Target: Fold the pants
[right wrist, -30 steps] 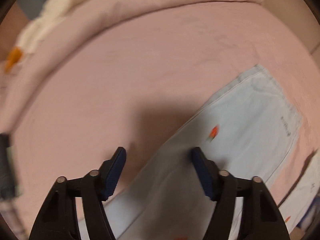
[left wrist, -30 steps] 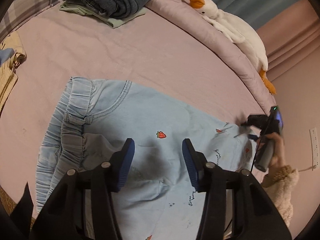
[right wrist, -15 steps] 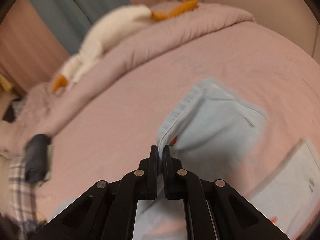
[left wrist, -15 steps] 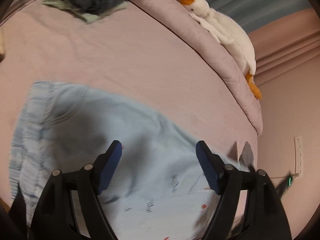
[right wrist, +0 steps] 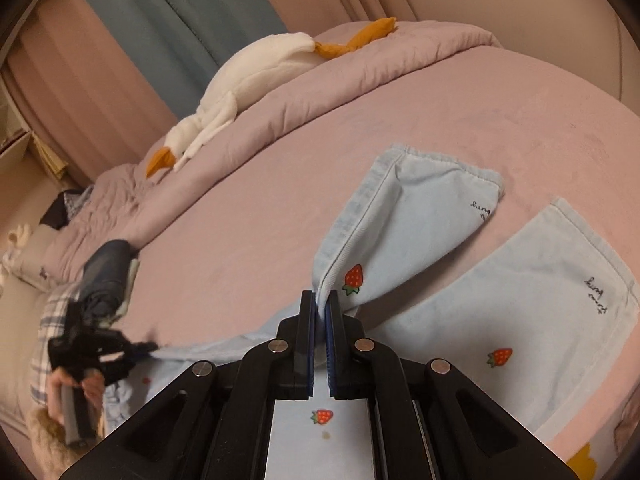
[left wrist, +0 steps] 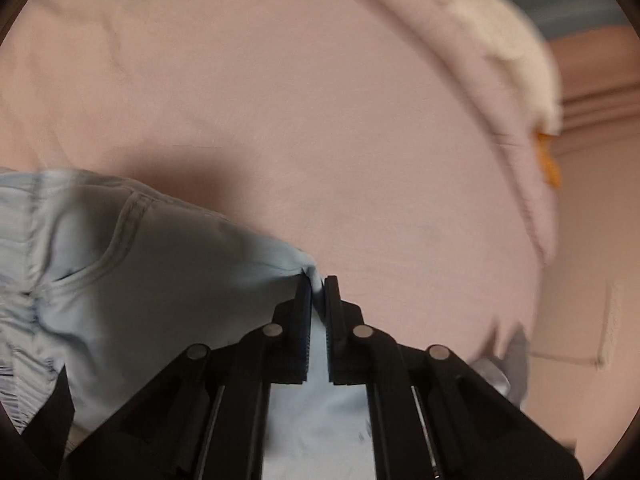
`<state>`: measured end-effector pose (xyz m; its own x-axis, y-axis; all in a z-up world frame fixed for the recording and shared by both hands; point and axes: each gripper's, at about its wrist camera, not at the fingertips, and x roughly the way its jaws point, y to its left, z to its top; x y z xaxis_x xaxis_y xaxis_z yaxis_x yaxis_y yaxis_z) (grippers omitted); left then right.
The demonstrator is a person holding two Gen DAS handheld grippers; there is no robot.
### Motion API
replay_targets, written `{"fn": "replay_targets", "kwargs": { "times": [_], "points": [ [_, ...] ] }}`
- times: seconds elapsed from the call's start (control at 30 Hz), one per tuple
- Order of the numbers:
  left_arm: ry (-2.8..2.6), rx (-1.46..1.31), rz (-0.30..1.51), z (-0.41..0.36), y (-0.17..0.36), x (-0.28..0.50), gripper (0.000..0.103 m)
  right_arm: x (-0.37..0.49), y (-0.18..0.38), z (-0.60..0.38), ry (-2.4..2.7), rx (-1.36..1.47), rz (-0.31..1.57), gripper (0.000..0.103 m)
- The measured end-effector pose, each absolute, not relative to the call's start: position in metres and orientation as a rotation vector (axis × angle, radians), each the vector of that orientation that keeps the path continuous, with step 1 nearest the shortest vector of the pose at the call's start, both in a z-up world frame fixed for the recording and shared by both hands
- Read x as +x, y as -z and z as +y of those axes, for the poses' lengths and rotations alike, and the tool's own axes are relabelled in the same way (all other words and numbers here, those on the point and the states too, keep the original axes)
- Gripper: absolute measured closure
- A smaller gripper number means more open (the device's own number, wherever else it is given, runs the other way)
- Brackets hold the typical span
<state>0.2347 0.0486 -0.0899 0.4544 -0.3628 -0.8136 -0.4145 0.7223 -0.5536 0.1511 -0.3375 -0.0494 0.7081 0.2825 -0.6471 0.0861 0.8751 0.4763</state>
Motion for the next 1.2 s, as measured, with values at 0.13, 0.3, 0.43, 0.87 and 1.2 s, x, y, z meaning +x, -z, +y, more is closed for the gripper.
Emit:
{"fn": "replay_targets", "kwargs": {
  "times": [0.13, 0.3, 0.43, 0.87, 1.2],
  "points": [
    [0.158, -0.797, 0.942, 0.046, 0.027, 0.151, 0.098, 0.13, 0.024, -0.35, -0.08, 0.519, 0.701, 0.098],
    [0.232, -0.735, 1.007, 0.028, 0.05, 0.038, 0.096, 0.086, 0.047, -0.366, -0.046, 0.584, 0.756, 0.098],
    [0.174, -0.725, 1.154, 0.021, 0.104, 0.003, 0.089, 0.062, 0.101, -0.371, 0.031, 0.6, 0.929, 0.098],
    [-0.107, -0.792, 1.051, 0.084, 0.108, -0.002, 0.041, 0.132, 0.071, -0.359, 0.084, 0.363, 0.955, 0.047],
    [-0.102, -0.79, 0.995, 0.099, 0.098, 0.018, 0.092, 0.255, 0.117, -0.36, 0.169, 0.319, 1.071, 0.095]
  ]
}}
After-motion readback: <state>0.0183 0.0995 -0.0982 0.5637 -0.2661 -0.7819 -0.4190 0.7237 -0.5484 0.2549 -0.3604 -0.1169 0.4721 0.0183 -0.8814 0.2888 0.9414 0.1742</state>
